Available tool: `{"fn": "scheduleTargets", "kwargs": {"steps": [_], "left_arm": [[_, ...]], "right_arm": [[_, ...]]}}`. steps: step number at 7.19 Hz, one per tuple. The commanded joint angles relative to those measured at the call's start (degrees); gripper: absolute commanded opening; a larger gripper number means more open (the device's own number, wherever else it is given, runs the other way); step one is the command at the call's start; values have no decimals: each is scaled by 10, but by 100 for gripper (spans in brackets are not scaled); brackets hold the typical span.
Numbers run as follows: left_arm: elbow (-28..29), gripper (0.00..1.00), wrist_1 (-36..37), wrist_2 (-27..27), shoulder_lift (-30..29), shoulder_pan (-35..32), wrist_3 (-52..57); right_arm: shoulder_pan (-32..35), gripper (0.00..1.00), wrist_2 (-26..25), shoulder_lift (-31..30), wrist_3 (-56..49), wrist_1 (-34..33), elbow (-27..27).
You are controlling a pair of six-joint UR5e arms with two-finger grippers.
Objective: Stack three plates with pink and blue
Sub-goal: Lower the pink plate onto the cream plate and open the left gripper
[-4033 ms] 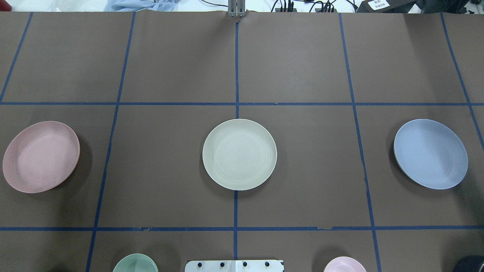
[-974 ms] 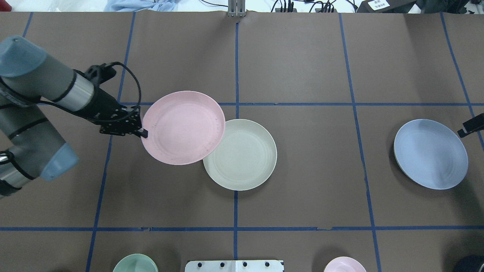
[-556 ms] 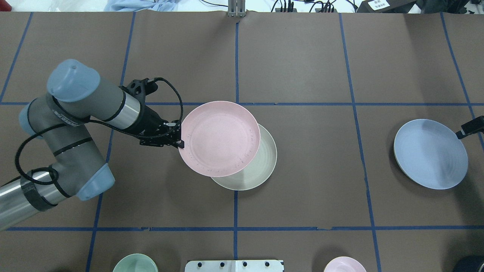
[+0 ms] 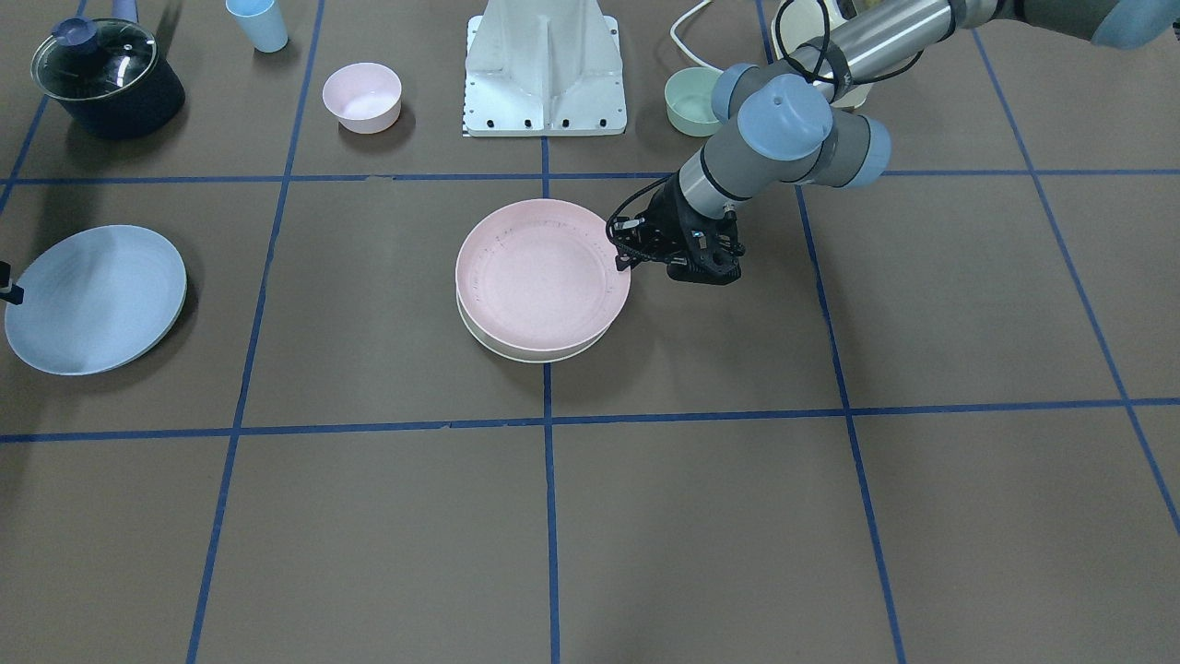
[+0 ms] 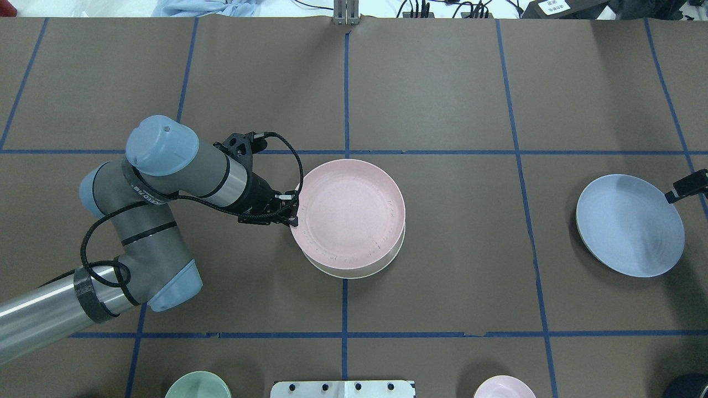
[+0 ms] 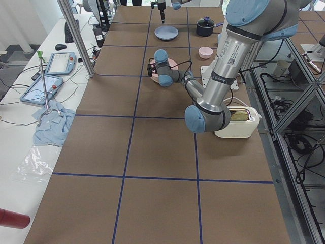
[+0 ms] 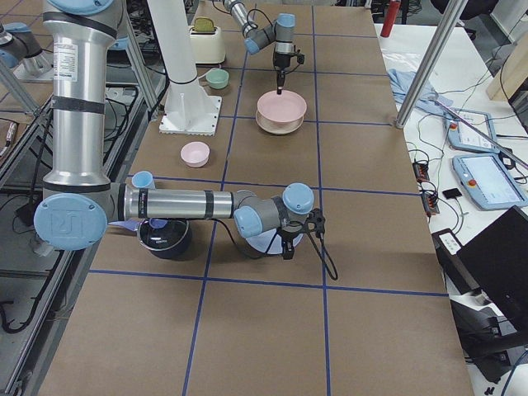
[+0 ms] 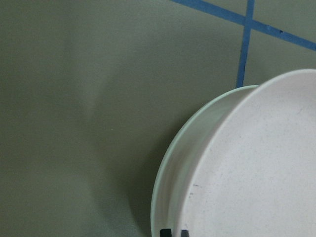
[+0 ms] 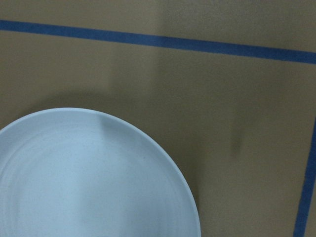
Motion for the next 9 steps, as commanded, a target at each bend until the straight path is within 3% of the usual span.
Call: {"fn": "scheduleTargets", "kwargs": {"steps": [1,2,3,4,9], "left_arm": [[4,0,-1,3,-3,3,3],[4,0,-1,6,-2,10,3],[4,19,-3,5,-4,10,1],[4,58,-5,5,-4,11,-1],[-7,61,-5,2,-4,10,-2]], "right_arm": [[-2,100,0,0,0,-1,0],[-2,100,1,0,1,-1,0],[-5,100,1,0,1,-1,0],[-9,100,1,-1,0,-1,-3],[-38,100,5,0,0,-1,-24]]}}
